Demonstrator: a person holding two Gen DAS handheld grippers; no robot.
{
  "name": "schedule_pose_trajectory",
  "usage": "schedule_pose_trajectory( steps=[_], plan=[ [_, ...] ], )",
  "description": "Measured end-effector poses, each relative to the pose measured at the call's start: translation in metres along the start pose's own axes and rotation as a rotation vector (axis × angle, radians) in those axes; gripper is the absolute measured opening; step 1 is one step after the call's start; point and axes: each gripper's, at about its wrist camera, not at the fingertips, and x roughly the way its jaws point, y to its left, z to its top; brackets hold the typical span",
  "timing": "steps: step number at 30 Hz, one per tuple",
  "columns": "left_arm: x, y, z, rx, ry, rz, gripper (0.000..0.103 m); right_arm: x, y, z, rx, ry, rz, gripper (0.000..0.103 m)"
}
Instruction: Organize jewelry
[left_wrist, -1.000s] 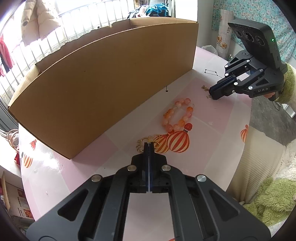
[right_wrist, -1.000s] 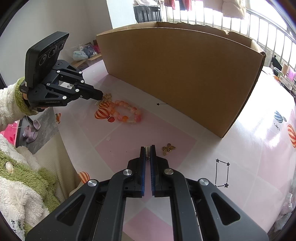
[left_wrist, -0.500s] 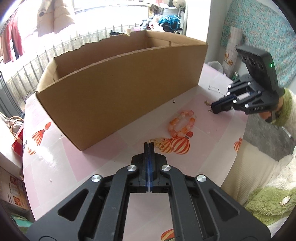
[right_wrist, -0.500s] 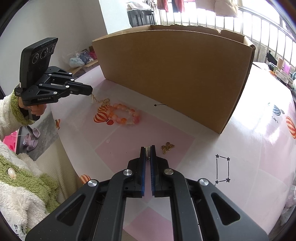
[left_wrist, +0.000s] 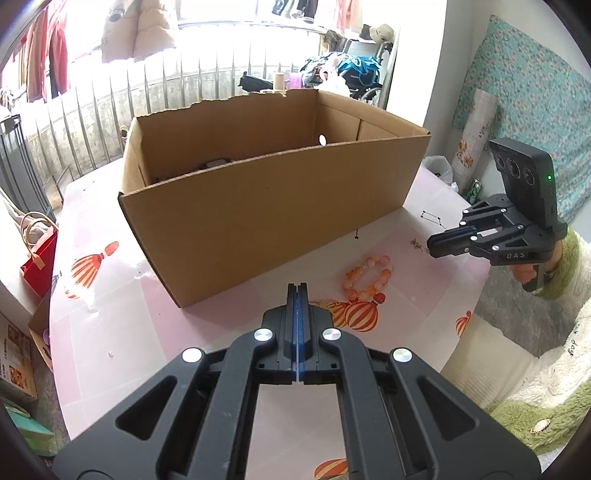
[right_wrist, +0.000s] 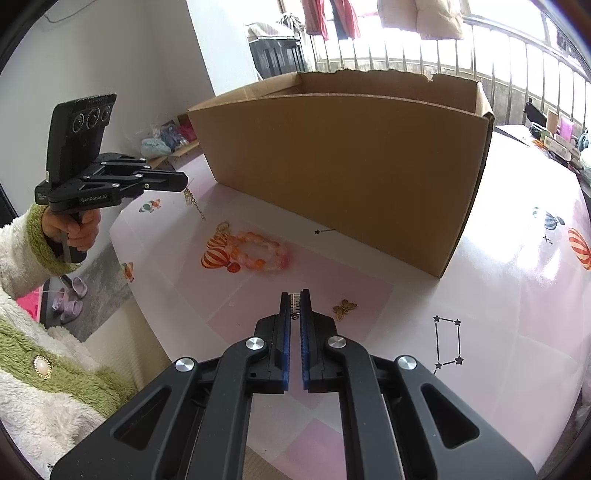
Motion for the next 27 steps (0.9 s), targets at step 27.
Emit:
schedule_pose_trajectory(
  steps=[27],
  plan=[
    [-0.044, -0.001, 0.128, 0.029, -0.156, -0.051, 0.000, -0.063, 0.002, 0.123, -0.072, -0.231, -0.004, 0.005]
  ],
)
